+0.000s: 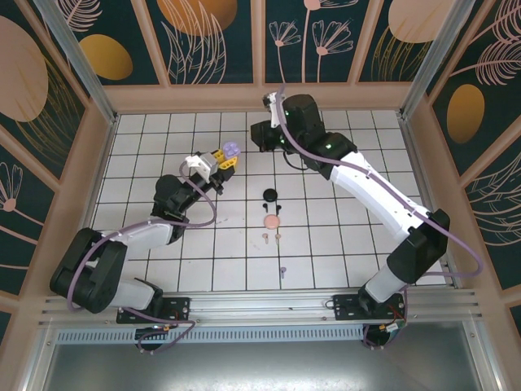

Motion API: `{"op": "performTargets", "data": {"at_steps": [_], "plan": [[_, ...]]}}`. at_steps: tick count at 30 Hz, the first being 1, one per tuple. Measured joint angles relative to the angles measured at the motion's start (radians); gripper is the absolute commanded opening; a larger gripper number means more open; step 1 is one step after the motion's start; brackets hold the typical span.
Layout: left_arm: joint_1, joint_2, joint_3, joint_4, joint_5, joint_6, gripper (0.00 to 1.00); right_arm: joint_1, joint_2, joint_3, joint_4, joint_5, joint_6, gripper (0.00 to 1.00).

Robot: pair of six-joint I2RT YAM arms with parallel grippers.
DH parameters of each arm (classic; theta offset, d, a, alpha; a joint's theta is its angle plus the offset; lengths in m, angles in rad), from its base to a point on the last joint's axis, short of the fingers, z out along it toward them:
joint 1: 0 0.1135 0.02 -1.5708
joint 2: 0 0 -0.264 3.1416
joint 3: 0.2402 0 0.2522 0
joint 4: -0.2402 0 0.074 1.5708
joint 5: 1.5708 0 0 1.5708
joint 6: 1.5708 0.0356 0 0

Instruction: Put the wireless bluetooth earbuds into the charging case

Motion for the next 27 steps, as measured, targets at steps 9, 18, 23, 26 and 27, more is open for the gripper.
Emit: {"op": "performTargets", "data": {"at_steps": [9,18,23,26,27], "plan": [[0.0,0.058,0.042,-0.003,0.032,0.023,0.0,0.081,-0.026,-0.067,0.081,-0.013,-0.035,0.14],[0.0,0.064,0.053,-0.003,0.052,0.025,0.0,0.099,-0.027,-0.077,0.122,-0.005,-0.034,0.13],[0.0,0.064,0.055,-0.003,0.06,0.024,0.0,0.099,-0.027,-0.092,0.13,-0.002,-0.034,0.13],[0.0,0.063,0.055,-0.003,0.069,0.021,0.0,0.099,-0.027,-0.102,0.135,-0.001,-0.034,0.13],[0.0,0.063,0.055,-0.003,0.069,0.018,0.0,0.099,-0.027,-0.105,0.137,0.0,-0.034,0.13]]}}
